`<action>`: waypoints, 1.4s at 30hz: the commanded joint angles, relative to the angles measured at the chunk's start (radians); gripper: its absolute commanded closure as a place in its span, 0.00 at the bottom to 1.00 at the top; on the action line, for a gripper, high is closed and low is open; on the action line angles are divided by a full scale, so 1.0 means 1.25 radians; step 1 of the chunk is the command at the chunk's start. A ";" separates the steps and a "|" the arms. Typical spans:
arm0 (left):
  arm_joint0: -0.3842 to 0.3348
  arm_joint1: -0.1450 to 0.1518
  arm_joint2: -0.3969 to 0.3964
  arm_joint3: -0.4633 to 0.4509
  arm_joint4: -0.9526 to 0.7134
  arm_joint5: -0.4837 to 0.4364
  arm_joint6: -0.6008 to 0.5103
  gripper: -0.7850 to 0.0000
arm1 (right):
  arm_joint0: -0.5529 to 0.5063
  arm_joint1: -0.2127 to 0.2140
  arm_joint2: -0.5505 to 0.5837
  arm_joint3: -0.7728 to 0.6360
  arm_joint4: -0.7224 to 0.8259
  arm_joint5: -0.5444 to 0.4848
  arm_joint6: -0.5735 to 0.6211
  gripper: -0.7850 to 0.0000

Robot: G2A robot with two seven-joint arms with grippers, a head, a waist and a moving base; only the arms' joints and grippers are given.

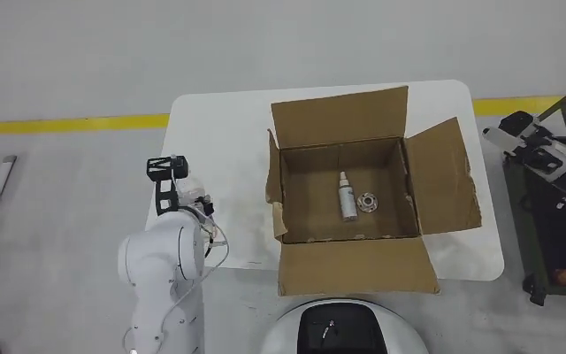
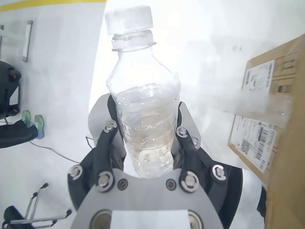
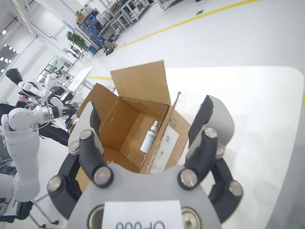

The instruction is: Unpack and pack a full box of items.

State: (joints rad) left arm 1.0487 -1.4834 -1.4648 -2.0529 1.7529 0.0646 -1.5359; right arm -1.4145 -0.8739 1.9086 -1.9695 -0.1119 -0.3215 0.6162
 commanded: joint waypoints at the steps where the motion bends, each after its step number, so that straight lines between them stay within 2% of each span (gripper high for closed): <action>1: -0.005 -0.004 0.019 0.042 0.000 -0.002 0.000 1.00 | -0.002 0.002 -0.012 -0.046 -0.044 0.003 0.030 1.00; 4: -0.009 -0.007 0.044 0.101 0.023 -0.021 0.000 1.00 | 0.010 0.006 -0.057 -0.104 -0.136 0.027 0.079 1.00; 10: -0.030 -0.016 0.084 0.204 0.031 -0.034 0.000 1.00 | 0.083 0.008 -0.239 -0.135 -0.329 0.115 0.176 1.00; 13: -0.030 -0.016 0.084 0.204 0.031 -0.034 0.000 1.00 | 0.128 0.003 -0.321 -0.107 -0.373 0.138 0.167 1.00; 25: -0.030 -0.016 0.084 0.204 0.031 -0.034 0.000 1.00 | 0.132 0.002 -0.327 -0.102 -0.372 0.138 0.165 1.00; 26: -0.022 -0.016 0.087 0.209 0.021 -0.045 0.023 1.00 | 0.132 0.002 -0.327 -0.102 -0.372 0.138 0.165 1.00; 29: -0.020 -0.013 0.102 0.242 0.046 -0.087 0.056 1.00 | 0.132 0.002 -0.327 -0.102 -0.372 0.138 0.165 1.00; 34: -0.066 -0.014 0.112 0.327 0.069 -0.123 0.049 1.00 | 0.132 0.002 -0.327 -0.102 -0.372 0.138 0.165 1.00; 42: -0.120 -0.023 0.133 0.434 0.050 -0.099 0.047 1.00 | 0.132 0.002 -0.327 -0.102 -0.372 0.138 0.165 1.00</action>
State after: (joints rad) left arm 0.9034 -1.5110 -1.3005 -1.5245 1.8212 -0.0679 -1.4774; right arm -1.2495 -0.8711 1.4997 -2.0974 -0.5768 -0.1493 0.8227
